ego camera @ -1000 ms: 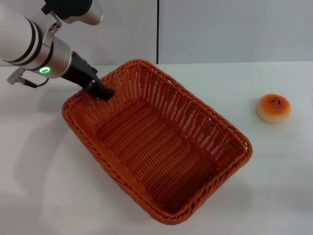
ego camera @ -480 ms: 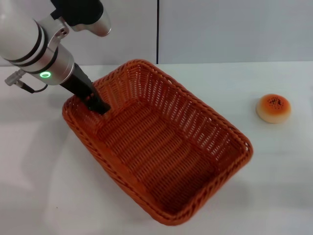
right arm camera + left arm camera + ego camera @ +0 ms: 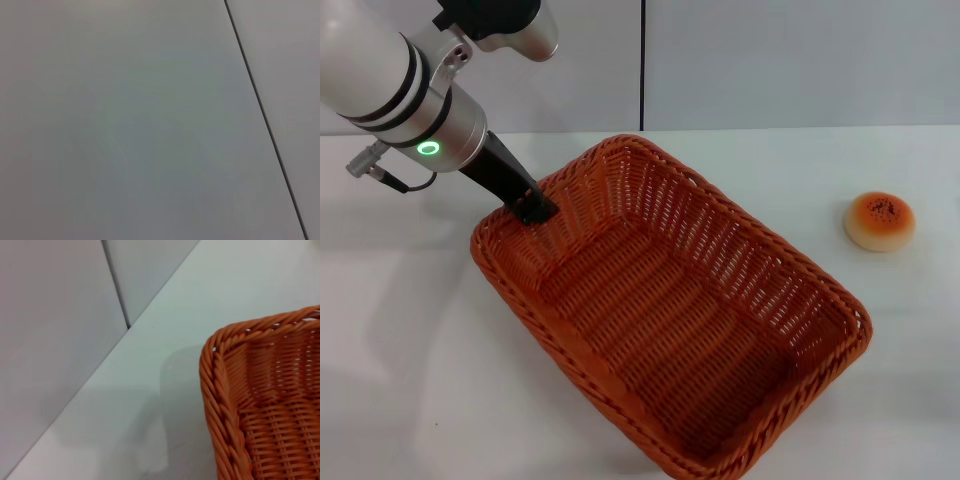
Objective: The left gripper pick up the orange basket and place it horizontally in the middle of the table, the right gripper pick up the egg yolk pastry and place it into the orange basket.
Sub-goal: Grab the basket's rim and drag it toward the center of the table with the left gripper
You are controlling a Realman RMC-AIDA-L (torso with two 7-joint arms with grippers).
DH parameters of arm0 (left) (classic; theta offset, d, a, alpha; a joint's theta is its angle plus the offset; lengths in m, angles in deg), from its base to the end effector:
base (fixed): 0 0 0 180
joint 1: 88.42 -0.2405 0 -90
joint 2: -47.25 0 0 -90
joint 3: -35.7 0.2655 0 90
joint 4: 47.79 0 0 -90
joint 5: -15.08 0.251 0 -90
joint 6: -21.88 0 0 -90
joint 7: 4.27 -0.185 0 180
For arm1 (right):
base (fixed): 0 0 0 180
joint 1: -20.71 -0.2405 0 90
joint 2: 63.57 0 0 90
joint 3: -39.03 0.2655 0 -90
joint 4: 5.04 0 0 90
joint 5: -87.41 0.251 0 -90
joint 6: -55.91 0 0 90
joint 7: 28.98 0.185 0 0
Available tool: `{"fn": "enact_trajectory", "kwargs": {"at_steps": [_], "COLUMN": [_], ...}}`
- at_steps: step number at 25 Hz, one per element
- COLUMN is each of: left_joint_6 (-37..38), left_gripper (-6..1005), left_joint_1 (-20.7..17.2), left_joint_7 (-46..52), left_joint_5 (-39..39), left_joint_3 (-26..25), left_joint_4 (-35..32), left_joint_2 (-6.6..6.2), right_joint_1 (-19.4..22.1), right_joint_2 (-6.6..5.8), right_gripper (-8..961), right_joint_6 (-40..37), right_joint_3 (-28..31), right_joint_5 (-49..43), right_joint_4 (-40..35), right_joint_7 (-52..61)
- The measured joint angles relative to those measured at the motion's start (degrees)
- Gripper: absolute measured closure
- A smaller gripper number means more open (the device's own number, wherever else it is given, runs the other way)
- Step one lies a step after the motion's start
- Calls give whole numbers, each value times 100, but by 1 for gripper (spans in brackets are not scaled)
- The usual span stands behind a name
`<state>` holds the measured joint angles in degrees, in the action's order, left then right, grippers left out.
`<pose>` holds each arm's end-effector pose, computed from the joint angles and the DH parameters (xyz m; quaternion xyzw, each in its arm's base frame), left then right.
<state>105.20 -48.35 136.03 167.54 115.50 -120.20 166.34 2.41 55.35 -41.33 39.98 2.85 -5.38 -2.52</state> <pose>-0.1762 0.4386 -0.0446 -0.9305 -0.2371 0.1914 0.2031 0.3625 0.3120 0.0211 -0.6229 0.1828 0.4684 0.5993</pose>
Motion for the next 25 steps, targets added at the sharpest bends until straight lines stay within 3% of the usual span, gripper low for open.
{"fn": "enact_trajectory", "kwargs": {"at_steps": [12,13,14,15,17,19,25], "left_joint_6": [-203,-276,-319,-296,-296,-192,68], "left_gripper": [784,792,795,798,804,810,830], "left_joint_1": [-123,-142,-160,-163,-163,-262,-532], "left_joint_7": [670,873,1159,1211,1211,1495,1772], "left_joint_5": [-223,-335,-695,-774,-774,-760,-710], "left_joint_3": [-197,-361,-1031,-1275,-1275,-1688,-2041], "left_joint_4": [25,43,126,149,149,163,155], "left_joint_2": [-26,-37,-67,-78,-78,-92,-106], "right_joint_1": [-106,-115,-124,-124,-135,-181,-288], "right_joint_2": [0,0,-5,-5,-7,-18,-34], "right_gripper": [538,538,538,538,538,538,537], "right_joint_6": [269,299,328,328,353,443,537], "right_joint_3": [174,228,330,330,373,379,415], "right_joint_5": [7,8,9,9,9,10,10], "right_joint_4": [-69,-73,-92,-92,-156,-246,-399], "right_joint_7": [6,15,29,29,31,38,54]}}
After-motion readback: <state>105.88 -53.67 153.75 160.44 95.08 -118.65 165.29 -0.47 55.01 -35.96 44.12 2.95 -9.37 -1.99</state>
